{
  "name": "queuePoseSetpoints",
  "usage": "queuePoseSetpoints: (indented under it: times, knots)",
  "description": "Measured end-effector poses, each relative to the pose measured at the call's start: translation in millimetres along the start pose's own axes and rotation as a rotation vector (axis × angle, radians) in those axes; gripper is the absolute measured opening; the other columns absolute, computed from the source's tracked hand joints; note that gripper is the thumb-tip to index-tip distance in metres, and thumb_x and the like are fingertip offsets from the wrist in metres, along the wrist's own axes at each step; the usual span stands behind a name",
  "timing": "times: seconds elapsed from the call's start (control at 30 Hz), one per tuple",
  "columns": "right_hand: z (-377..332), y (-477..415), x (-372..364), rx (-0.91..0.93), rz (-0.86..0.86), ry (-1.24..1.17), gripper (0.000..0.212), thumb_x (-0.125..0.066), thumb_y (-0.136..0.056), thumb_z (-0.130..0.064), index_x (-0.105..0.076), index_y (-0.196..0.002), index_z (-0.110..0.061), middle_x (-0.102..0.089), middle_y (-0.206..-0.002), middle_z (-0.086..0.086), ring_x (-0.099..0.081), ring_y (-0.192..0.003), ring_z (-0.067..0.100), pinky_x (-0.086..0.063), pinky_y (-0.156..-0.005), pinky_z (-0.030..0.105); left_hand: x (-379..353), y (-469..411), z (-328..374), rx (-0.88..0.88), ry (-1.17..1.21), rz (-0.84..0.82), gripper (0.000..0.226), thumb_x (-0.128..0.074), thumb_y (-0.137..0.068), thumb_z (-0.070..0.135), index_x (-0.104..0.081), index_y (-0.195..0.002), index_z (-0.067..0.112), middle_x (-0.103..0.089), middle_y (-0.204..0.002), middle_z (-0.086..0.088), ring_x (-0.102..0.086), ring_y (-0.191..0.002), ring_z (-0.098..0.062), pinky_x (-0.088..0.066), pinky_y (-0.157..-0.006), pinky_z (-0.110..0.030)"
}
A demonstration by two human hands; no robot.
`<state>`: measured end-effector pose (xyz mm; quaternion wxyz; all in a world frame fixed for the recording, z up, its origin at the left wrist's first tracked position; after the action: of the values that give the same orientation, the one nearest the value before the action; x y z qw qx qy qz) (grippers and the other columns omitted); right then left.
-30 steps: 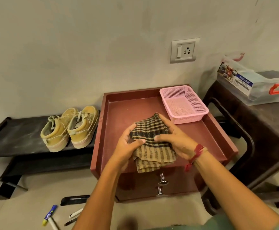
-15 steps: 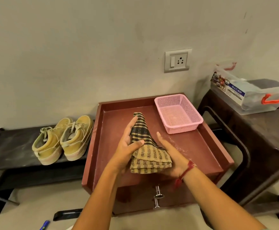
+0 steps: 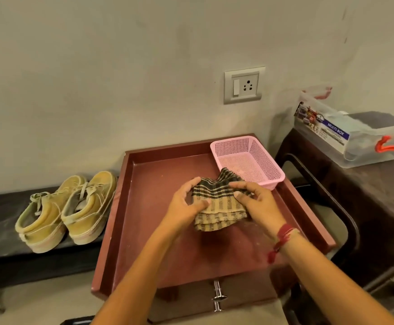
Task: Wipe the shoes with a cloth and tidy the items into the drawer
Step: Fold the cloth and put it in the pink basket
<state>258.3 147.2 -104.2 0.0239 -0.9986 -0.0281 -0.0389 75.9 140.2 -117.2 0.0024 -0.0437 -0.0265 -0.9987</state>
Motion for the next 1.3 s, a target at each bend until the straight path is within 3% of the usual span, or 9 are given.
queuePoseSetpoints:
  times: [0.2, 0.3, 0.37, 0.47, 0.6, 0.83, 1.0, 1.13, 1.3]
  knots:
    - [-33.9, -51.9, 41.0, 0.259, -0.053, 0.175, 0.051, -0.062, -0.083, 0.004, -0.053, -0.126, -0.023, -0.047, -0.127, -0.002, -0.047, -0.121, 0.012, -0.041, -0.102, 0.023, -15.8, -60.9, 55.4, -0.190, -0.134, -0.154, 0.086, -0.077, -0.076, 0.005, -0.033, -0.147, 0.024, -0.036, -0.150, 0.005, -0.040, -0.135, -0.013, -0.038, -0.110, -0.034]
    - [-32.9, -91.0, 52.8, 0.181, 0.024, 0.281, 0.054, -0.058, -0.084, 0.005, -0.051, -0.131, -0.021, -0.041, -0.122, -0.011, -0.043, -0.124, 0.018, -0.036, -0.107, 0.035, -35.1, -105.9, 73.9, -0.106, -0.244, -0.114, 0.086, -0.079, -0.073, 0.004, -0.035, -0.146, 0.017, -0.044, -0.141, 0.000, -0.051, -0.125, -0.019, -0.046, -0.103, -0.040]
    - [-21.5, -111.3, 55.8, 0.104, 0.051, 0.459, 0.055, -0.056, -0.083, 0.008, -0.050, -0.132, -0.016, -0.040, -0.128, -0.005, -0.039, -0.125, 0.014, -0.028, -0.110, 0.027, -50.9, -126.4, 69.2, -0.112, -0.443, -0.086, 0.077, -0.082, -0.069, 0.007, -0.046, -0.138, 0.013, -0.054, -0.133, -0.006, -0.056, -0.117, -0.023, -0.047, -0.100, -0.041]
    - [-0.2, -131.1, 55.8, 0.003, -0.005, 0.700, 0.056, -0.055, -0.081, 0.007, -0.049, -0.133, -0.011, -0.041, -0.139, 0.008, -0.039, -0.129, 0.023, -0.027, -0.107, 0.023, -71.0, -141.0, 50.5, -0.137, -0.727, -0.035, 0.067, -0.083, -0.068, 0.012, -0.056, -0.129, 0.008, -0.057, -0.128, -0.011, -0.056, -0.115, -0.024, -0.045, -0.097, -0.030]
    - [18.5, -138.7, 50.0, 0.010, -0.173, 1.005, 0.050, -0.060, -0.083, -0.009, -0.050, -0.132, -0.006, -0.046, -0.134, 0.015, -0.043, -0.124, 0.030, -0.033, -0.106, 0.031, -84.9, -140.7, 35.4, -0.223, -0.951, -0.046, 0.033, -0.081, -0.070, 0.019, -0.062, -0.093, 0.005, -0.060, -0.110, -0.015, -0.062, -0.094, -0.029, -0.041, -0.068, -0.029]
    - [10.7, -125.4, 42.3, 0.082, -0.059, 1.420, 0.029, -0.054, -0.085, -0.014, -0.063, -0.112, -0.015, -0.057, -0.117, 0.014, -0.055, -0.105, 0.033, -0.048, -0.086, 0.038, -102.4, -121.9, 36.2, -0.326, -1.572, -0.047, 0.021, -0.056, -0.090, 0.022, -0.059, -0.109, 0.014, -0.061, -0.115, -0.004, -0.052, -0.113, -0.028, -0.030, -0.100, -0.054]
    - [3.0, -120.7, 34.3, 0.042, -0.015, 1.374, 0.028, -0.055, -0.085, -0.017, -0.066, -0.111, -0.017, -0.057, -0.120, 0.009, -0.053, -0.110, 0.030, -0.044, -0.092, 0.040, -95.1, -122.3, 26.8, -0.051, -1.642, -0.244, 0.026, -0.040, -0.098, 0.035, -0.061, -0.095, 0.021, -0.057, -0.119, -0.001, -0.029, -0.136, -0.028, 0.014, -0.095, -0.080]
    - [6.3, -128.7, 29.4, -0.148, -0.284, 1.342, 0.028, -0.052, -0.089, -0.016, -0.065, -0.113, -0.014, -0.064, -0.116, 0.009, -0.058, -0.104, 0.027, -0.047, -0.090, 0.033, -98.1, -123.8, 23.8, 0.021, -1.632, -0.322, 0.030, -0.036, -0.100, 0.034, -0.063, -0.104, 0.020, -0.048, -0.139, -0.001, -0.009, -0.147, -0.029, 0.018, -0.092, -0.080]
    - [1.8, -126.0, 29.7, -0.158, -0.314, 1.316, 0.029, -0.050, -0.090, -0.016, -0.063, -0.115, -0.008, -0.062, -0.117, 0.013, -0.057, -0.106, 0.028, -0.043, -0.086, 0.030, -88.4, -114.0, 22.7, -0.173, -1.364, -0.153, 0.025, -0.043, -0.093, 0.033, -0.063, -0.098, 0.018, -0.059, -0.115, -0.006, -0.038, -0.130, -0.026, 0.009, -0.104, -0.074]
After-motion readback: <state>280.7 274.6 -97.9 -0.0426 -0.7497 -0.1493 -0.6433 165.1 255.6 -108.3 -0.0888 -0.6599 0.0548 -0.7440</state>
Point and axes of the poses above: each hand's wrist, its own y-axis away from the middle knuckle, its own x-axis out of the back of the hand, z = x × y, the point moved 1 cm from there along -y, towards the middle knuckle
